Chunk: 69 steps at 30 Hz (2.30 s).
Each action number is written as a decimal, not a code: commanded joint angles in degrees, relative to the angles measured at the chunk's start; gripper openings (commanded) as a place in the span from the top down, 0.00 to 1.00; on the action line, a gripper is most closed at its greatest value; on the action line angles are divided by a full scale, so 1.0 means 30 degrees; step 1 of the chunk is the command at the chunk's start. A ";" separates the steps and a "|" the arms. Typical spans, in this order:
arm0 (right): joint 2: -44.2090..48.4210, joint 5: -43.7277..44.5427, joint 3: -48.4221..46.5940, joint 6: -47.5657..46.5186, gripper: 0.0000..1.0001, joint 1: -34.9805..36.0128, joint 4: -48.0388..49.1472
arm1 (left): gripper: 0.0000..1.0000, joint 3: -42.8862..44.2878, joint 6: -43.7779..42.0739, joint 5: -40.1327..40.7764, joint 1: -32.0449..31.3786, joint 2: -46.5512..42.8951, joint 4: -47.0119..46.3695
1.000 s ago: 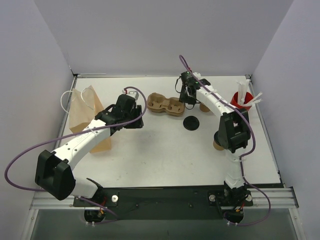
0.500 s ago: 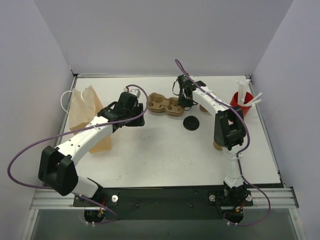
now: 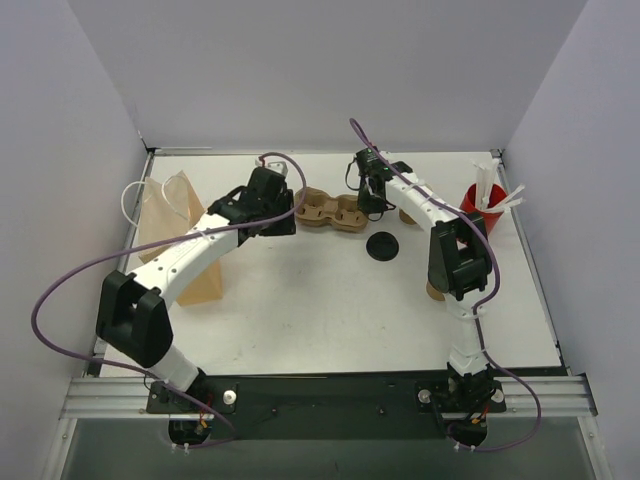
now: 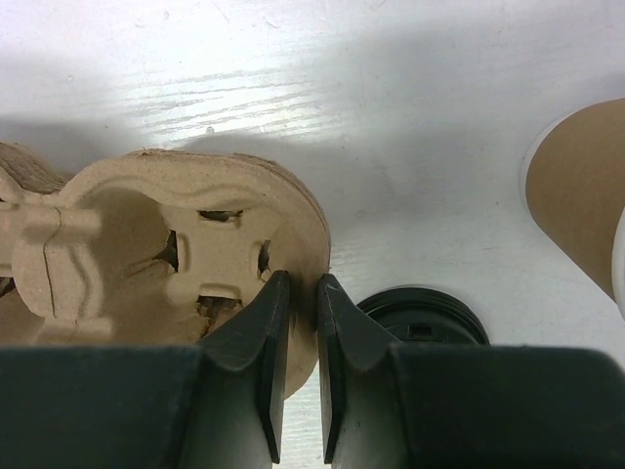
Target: Pack the takeout coffee
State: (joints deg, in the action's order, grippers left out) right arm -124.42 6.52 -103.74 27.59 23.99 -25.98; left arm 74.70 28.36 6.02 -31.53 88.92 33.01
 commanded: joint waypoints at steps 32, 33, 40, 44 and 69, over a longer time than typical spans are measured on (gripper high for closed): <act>0.0956 -0.2028 -0.0253 -0.1610 1.00 -0.0613 -0.1097 | 0.63 1.0755 -0.2158 0.1362 0.1633 1.1930 -0.2187; 0.0927 -0.1970 -0.0253 -0.1610 1.00 -0.0584 -0.1126 | 0.66 1.0843 -0.2187 0.1362 0.1633 1.1989 -0.2158; 0.0985 -0.1649 -0.0428 -0.1639 0.92 -0.0497 -0.1302 | 0.82 1.0843 -0.2363 0.1362 0.1633 1.2019 -0.1953; 0.1160 -0.0946 -0.0575 -0.1727 0.91 -0.0292 -0.1594 | 0.85 1.0844 -0.2539 0.1362 0.1633 1.1960 -0.1865; 0.1190 0.0784 -0.1835 -0.1933 1.00 0.0500 -0.2445 | 1.00 1.0521 -0.3037 0.1157 0.1633 1.1492 -0.2157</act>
State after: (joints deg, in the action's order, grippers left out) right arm -124.27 7.14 -107.04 22.20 25.21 -31.53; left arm 104.40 20.45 10.39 -26.83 124.73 28.58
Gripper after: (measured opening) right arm 0.013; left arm 0.134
